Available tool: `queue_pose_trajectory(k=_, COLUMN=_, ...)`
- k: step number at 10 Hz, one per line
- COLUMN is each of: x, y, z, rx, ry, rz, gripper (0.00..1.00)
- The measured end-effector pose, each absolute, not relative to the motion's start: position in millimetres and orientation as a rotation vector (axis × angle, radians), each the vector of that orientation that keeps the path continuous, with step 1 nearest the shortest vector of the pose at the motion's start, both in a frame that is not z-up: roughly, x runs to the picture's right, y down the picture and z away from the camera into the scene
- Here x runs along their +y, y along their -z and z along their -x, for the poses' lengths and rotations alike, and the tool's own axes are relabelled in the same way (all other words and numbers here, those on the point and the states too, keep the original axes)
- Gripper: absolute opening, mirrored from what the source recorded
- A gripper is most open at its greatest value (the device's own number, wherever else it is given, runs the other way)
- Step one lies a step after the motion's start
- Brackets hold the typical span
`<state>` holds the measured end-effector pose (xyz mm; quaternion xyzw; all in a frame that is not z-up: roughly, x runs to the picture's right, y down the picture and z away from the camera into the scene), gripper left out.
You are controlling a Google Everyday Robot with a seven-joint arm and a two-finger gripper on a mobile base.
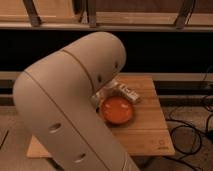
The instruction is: Place the eraser on the white sponge
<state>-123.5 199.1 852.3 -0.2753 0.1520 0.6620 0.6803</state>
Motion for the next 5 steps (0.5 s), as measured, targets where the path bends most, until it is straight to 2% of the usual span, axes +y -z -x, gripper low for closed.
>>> queue_pose_trajectory(k=3, x=193.5, y=-861.1, z=114.2, rx=0.381, ry=-1.497, rz=0.594, gripper=0.78)
queue_pose_trajectory(k=5, x=203.2, y=-865.6, z=113.9, rx=0.411, ry=-1.509, rz=0.63, gripper=0.57)
